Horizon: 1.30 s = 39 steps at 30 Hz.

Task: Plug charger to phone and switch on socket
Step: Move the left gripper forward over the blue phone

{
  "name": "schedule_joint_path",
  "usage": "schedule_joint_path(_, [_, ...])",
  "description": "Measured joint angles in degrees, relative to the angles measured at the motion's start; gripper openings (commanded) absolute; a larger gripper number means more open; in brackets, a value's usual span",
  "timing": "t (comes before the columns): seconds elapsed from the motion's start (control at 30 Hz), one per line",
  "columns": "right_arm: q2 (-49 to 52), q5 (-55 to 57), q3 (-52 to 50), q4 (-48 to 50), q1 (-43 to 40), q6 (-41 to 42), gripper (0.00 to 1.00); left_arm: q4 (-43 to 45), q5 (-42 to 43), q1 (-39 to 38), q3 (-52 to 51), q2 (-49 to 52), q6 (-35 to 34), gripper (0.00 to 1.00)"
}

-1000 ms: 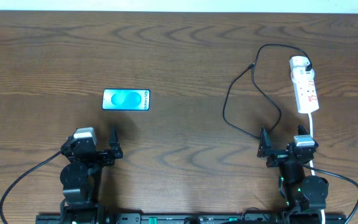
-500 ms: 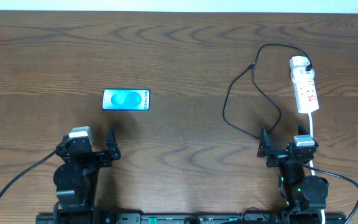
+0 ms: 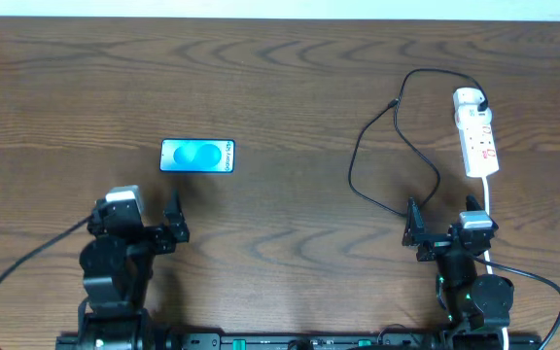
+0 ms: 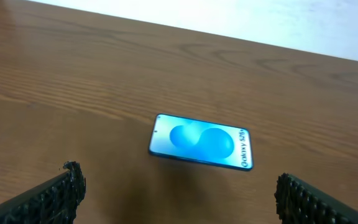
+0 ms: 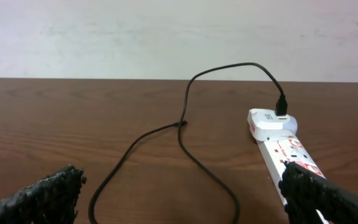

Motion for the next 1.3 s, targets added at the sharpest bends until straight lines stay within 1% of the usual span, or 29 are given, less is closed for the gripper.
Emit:
schedule_joint_path(0.27, [0.00, 0.04, 0.00, 0.02, 0.00, 0.00, 0.99, -1.07, 1.46, 0.00, 7.78, 10.91, -0.20, 0.99])
schedule_joint_path(0.47, [0.00, 0.02, 0.00, 0.02, 0.00, 0.00, 0.99, -2.40, 1.64, 0.00, 13.07, 15.69, -0.20, 1.00])
schedule_joint_path(0.8, [0.00, 0.02, 0.00, 0.00, 0.00, 0.00, 0.99, -7.17, 1.66, 0.00, 18.91, 17.05, -0.24, 0.99])
schedule_joint_path(1.13, [0.00, 0.02, 0.00, 0.02, 0.00, 0.00, 0.99, -7.54, 1.66, 0.00, 19.47, 17.18, -0.24, 0.99])
schedule_joint_path(1.3, [0.00, 0.02, 0.00, 0.02, 0.00, -0.02, 0.99, -7.67, 1.66, 0.00, 20.61, 19.26, -0.22, 0.99])
